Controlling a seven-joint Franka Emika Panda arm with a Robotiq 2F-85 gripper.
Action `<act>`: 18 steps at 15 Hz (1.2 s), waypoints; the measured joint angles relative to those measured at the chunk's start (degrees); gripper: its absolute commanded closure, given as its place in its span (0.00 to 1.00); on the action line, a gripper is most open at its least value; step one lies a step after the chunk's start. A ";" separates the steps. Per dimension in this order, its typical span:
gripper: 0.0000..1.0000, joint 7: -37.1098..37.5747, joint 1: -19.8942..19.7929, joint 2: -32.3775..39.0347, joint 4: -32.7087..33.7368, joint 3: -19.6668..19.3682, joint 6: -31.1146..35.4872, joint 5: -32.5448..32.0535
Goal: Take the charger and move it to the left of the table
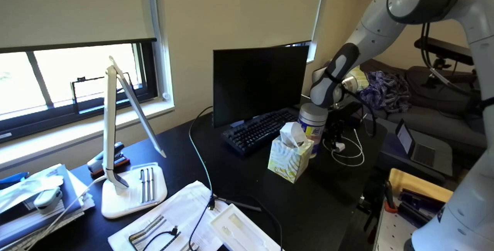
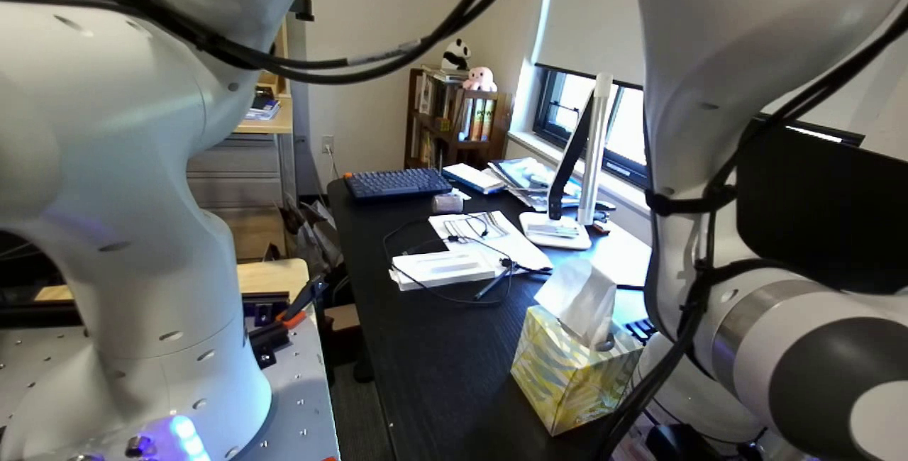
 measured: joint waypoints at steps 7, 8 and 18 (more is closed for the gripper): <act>0.80 0.21 3.35 -1.05 -3.19 -0.93 2.37 -7.96; 0.80 0.20 3.56 -1.66 -4.47 -1.08 3.90 -9.26; 0.80 -6.39 -4.66 -13.37 -27.08 -1.31 35.89 -8.47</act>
